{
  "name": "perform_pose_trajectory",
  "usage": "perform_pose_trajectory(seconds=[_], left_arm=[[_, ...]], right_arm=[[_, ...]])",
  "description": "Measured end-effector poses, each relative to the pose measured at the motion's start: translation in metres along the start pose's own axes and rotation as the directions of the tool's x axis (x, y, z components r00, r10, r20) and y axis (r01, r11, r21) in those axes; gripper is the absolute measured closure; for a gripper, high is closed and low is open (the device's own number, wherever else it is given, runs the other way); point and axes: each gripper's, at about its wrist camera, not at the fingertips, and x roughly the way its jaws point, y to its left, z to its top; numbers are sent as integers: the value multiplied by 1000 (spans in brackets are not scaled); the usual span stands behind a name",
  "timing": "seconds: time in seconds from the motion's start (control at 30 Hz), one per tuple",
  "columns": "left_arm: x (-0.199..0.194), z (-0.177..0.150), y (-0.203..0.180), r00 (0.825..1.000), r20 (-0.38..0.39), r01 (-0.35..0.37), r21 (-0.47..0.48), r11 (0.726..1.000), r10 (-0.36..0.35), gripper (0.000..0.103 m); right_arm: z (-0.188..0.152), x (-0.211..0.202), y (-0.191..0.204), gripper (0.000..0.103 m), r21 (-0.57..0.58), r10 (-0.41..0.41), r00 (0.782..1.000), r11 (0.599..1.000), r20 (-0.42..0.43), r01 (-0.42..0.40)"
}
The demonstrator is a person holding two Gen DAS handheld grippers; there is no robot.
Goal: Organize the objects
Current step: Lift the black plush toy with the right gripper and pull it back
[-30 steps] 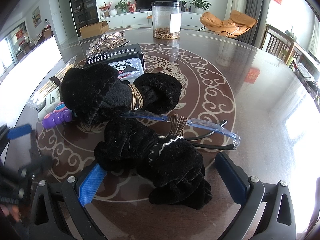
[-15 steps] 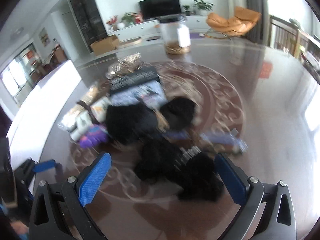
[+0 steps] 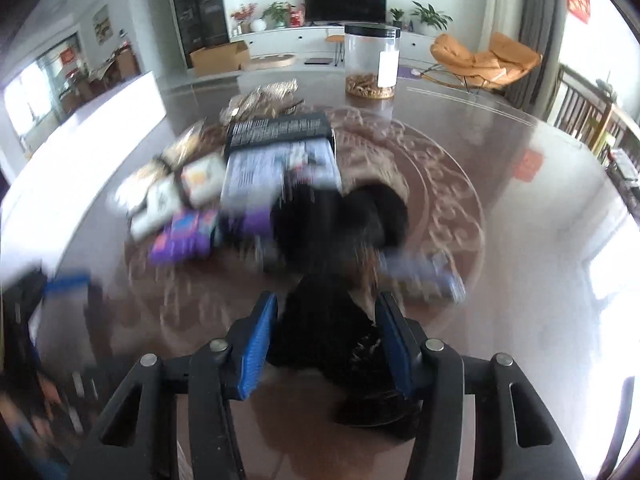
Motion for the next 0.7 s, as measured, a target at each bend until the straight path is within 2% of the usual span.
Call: perform_pose_trajectory(seconds=[0.07,0.13,0.17,0.2,0.23,0.3,0.33,0.4,0.47,0.53,0.63,0.7], left_arm=[[0,0,0,1000,0,0,0,1000,0,0],[0,0,0,1000,0,0,0,1000,0,0],[0,0,0,1000,0,0,0,1000,0,0],[0,0,0,1000,-1,0,1,1000,0,0],[0,0,0,1000,-1,0,1,1000,0,0],[-1,1,-3,1000,-11,13,7,1000,-13,0],[-4,2,-4,999,-6,40,0,999,-40,0],[-19,11,-11,990,57,132,-9,991,-131,0],[-32,34,-25,981,119,155,14,988,-155,0],[-34,66,-42,974,143,169,51,984,-175,0],[-15,117,-66,971,123,196,83,977,-206,0],[7,140,-81,978,76,186,103,977,-194,0]], right_arm=[[-24,-17,-6,50,27,-20,999,999,41,19],[-42,-35,-17,35,97,-37,995,995,95,28],[-49,-42,-20,16,132,-47,991,991,126,30],[-56,-50,-24,5,168,-60,985,985,163,32],[-65,-59,-28,3,207,-75,975,978,210,30],[-69,-66,-30,3,238,-74,970,971,232,17],[-69,-66,-31,3,243,-70,970,970,234,11],[-67,-68,-34,3,248,-80,970,968,232,20],[-67,-59,-41,3,287,-72,975,958,208,9],[-68,-55,-48,3,326,-43,983,945,181,-19],[-69,-53,-49,3,342,-12,986,938,169,-48],[-71,-61,-48,3,334,-33,981,942,193,-34]])
